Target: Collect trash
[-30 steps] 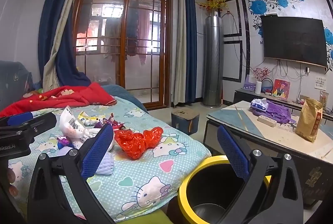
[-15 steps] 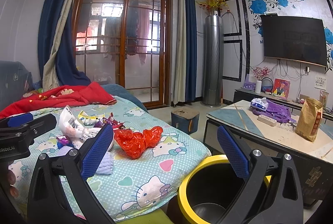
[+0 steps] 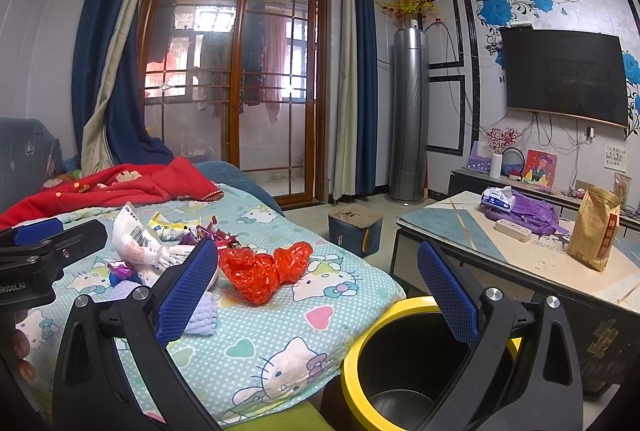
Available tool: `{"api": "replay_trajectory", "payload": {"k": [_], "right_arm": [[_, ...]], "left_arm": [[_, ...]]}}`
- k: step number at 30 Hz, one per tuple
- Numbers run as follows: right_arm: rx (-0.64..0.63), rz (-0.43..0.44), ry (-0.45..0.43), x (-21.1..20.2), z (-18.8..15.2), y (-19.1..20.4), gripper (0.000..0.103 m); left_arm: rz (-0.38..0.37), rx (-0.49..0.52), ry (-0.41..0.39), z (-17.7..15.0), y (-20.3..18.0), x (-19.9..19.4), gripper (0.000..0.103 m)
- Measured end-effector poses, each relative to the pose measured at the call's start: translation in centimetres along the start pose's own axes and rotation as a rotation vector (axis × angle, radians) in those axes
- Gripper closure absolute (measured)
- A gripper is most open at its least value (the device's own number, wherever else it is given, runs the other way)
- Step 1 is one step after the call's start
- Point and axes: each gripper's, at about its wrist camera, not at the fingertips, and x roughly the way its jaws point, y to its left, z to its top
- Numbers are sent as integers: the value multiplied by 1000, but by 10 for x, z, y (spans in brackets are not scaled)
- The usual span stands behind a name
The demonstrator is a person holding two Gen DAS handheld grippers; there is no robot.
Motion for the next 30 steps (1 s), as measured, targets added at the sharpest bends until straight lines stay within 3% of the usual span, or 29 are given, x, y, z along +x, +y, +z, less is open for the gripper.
{"api": "replay_trajectory", "payload": {"k": [2,5,7,8,10,12,14,19,20,22,23,25,27,28,30], "right_arm": [[0,-1,0,0,0,0,6],[1,1,1,0,0,-1,6],[1,1,1,0,1,-1,6],[1,0,2,0,1,-1,6],[2,1,3,2,-4,1,6],[2,1,3,2,-4,1,6],[3,0,4,1,-4,0,6],[2,0,5,1,-4,0,6],[3,1,4,1,-5,0,6],[3,1,7,3,-5,1,6],[3,2,7,3,-7,1,6],[3,3,6,3,-6,2,6],[3,7,7,3,-8,1,6],[2,14,8,4,-9,2,6],[-3,26,11,7,-14,4,6]], "left_arm": [[0,0,2,1,2,-11,11],[0,1,6,-1,-5,49,11],[-1,0,4,-1,-4,36,11],[0,1,5,-3,-8,66,11],[1,0,5,-1,-4,38,11],[3,-1,5,-3,-7,68,11],[0,-1,5,-1,-6,50,11],[0,-1,7,-1,-5,56,11],[2,-1,7,-3,-8,86,11],[-2,-1,8,-1,-4,57,11],[0,-2,10,-3,-7,89,11],[-1,-3,10,1,-13,82,11],[3,-7,13,-1,-21,122,11],[4,-8,12,-4,-26,109,11],[13,-20,14,-5,-29,133,11]]}}
